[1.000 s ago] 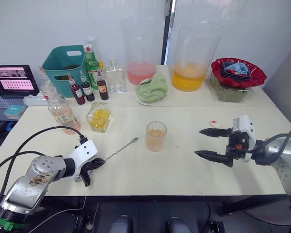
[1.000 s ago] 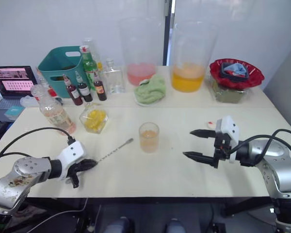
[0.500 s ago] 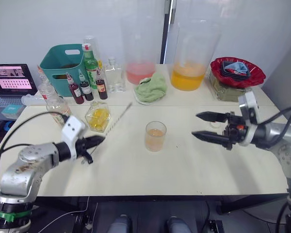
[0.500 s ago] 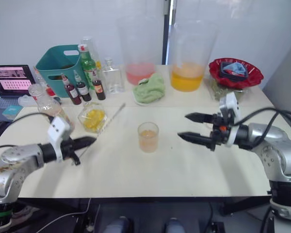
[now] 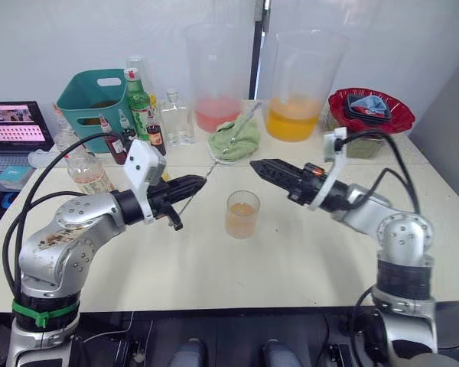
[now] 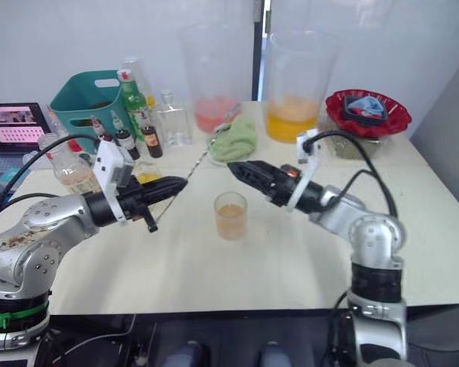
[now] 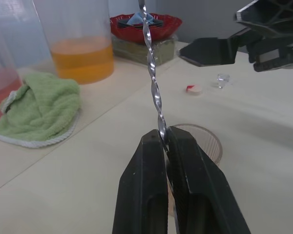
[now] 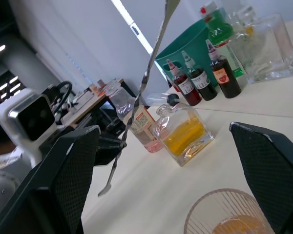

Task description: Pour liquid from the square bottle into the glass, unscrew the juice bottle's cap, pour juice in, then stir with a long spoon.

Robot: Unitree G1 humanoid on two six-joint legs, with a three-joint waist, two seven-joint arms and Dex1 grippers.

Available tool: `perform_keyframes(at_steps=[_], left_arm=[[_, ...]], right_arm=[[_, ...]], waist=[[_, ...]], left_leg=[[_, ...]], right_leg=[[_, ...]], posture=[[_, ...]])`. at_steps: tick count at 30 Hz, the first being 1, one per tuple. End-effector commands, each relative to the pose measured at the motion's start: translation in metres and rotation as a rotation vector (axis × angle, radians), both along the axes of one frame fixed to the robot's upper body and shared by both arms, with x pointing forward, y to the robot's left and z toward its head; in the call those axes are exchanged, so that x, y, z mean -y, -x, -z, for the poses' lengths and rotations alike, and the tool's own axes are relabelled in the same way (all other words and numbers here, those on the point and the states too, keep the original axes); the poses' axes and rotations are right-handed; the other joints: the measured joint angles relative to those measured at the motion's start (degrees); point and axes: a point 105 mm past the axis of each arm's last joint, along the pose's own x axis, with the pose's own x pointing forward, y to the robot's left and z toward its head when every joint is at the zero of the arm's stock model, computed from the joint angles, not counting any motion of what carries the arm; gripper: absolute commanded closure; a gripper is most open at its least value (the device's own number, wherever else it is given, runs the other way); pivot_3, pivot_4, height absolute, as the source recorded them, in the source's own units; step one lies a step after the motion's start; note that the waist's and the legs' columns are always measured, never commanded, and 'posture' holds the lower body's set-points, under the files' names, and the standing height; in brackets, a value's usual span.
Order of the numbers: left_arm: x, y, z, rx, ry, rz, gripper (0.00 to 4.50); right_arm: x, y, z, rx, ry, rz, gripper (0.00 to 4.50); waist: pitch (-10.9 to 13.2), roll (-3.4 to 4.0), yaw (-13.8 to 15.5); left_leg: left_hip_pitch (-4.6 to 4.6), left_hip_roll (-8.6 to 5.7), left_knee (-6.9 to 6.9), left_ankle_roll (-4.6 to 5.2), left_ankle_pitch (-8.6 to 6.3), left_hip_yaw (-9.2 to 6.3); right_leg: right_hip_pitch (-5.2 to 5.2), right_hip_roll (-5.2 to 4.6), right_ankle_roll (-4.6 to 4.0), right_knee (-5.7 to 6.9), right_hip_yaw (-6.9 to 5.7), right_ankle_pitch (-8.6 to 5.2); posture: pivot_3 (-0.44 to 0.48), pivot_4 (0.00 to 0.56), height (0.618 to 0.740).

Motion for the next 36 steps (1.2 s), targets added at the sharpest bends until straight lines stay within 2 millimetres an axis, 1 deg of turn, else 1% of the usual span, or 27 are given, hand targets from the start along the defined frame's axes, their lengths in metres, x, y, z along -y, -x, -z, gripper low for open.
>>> perform_keyframes(at_steps=[1,2,6,12,15,21,22,25,26,32,34,36], left_arm=[[0.003,0.002,-0.009,0.053,-0.013,0.005,4.47],[0.004,0.001,-0.008,0.054,-0.017,0.006,4.47],[0.006,-0.001,-0.007,0.048,-0.009,0.005,4.47],[0.011,-0.002,-0.004,0.045,-0.001,0.005,4.47],[0.013,-0.001,-0.004,0.045,0.001,0.010,4.50],[0.019,0.000,-0.004,0.045,-0.004,0.029,4.50],[0.019,0.000,-0.003,0.045,-0.003,0.029,4.50],[0.020,0.000,-0.002,0.045,-0.010,0.032,4.50],[0.020,-0.001,-0.002,0.045,-0.009,0.031,4.50],[0.019,-0.002,-0.002,0.047,-0.019,0.036,4.50],[0.015,-0.004,-0.004,0.044,-0.004,0.015,4.50],[0.009,-0.005,-0.011,0.046,0.034,0.001,3.75]], right_arm=[[-0.004,0.000,-0.021,0.025,-0.073,0.041,0.00],[-0.008,-0.001,-0.022,0.019,-0.087,0.042,0.00],[-0.021,-0.004,-0.023,-0.019,-0.125,0.043,0.00],[-0.031,-0.008,-0.022,-0.055,-0.151,0.048,0.00],[-0.036,-0.010,-0.023,-0.066,-0.165,0.047,0.80],[-0.042,-0.013,-0.023,-0.082,-0.190,0.063,2.83],[-0.041,-0.013,-0.023,-0.083,-0.192,0.069,3.24],[-0.040,-0.015,-0.022,-0.084,-0.199,0.083,4.20],[-0.039,-0.016,-0.022,-0.084,-0.203,0.086,4.44],[-0.036,-0.018,-0.022,-0.075,-0.201,0.101,4.44],[-0.036,-0.018,-0.023,-0.069,-0.198,0.102,4.44],[-0.034,-0.015,-0.032,-0.006,-0.192,0.089,4.50]], waist=[[0.00,0.00,0.03],[0.00,0.00,-0.04],[0.00,0.00,-0.31],[0.00,0.00,-0.31],[0.00,0.00,-0.46],[0.00,0.00,-0.53],[0.00,0.00,-0.52],[0.00,0.00,-0.55],[0.00,0.00,-0.59],[0.00,0.00,-0.83],[0.00,0.00,-0.88],[0.00,0.00,-0.92]], left_leg=[[-0.24,-0.01,0.04,0.00,0.01,0.00],[-0.35,-0.01,0.10,-0.01,0.01,0.00],[-0.35,0.02,0.09,-0.01,0.02,0.04],[-0.35,0.01,0.10,-0.01,0.02,0.12],[-0.35,0.03,0.09,-0.01,0.02,0.13],[-0.35,0.03,0.09,-0.01,0.02,0.13],[-0.35,0.03,0.09,-0.01,0.02,0.13],[-0.35,0.03,0.09,-0.01,0.02,0.13],[-0.34,0.03,0.09,-0.01,0.02,0.13],[-0.35,0.04,0.08,-0.01,0.02,0.14],[-0.35,0.04,0.08,-0.01,0.02,0.14],[-0.35,0.05,0.07,-0.01,0.02,0.13]], right_leg=[[-0.25,0.00,0.00,0.12,0.00,0.00],[-0.39,0.00,-0.01,0.33,0.01,0.01],[-0.43,0.04,-0.02,0.35,0.02,0.01],[-0.42,0.06,-0.02,0.33,0.00,0.01],[-0.44,0.07,-0.02,0.33,0.00,0.01],[-0.45,0.09,-0.02,0.34,-0.01,0.01],[-0.44,0.08,-0.02,0.34,-0.01,0.01],[-0.44,0.09,-0.02,0.33,-0.01,0.01],[-0.44,0.09,-0.02,0.33,-0.01,0.01],[-0.45,0.10,-0.02,0.33,-0.01,0.01],[-0.45,0.10,-0.02,0.33,-0.01,0.01],[-0.45,0.10,-0.02,0.33,-0.01,0.01]], posture=[[0.000,0.150,0.740],[0.000,0.150,0.740],[0.000,0.150,0.740],[0.000,0.150,0.740],[0.000,0.150,0.740],[0.000,0.150,0.740],[0.000,0.150,0.740],[0.000,0.150,0.740],[0.000,0.150,0.740],[0.000,0.150,0.740],[0.000,0.150,0.740],[0.000,0.150,0.740]])
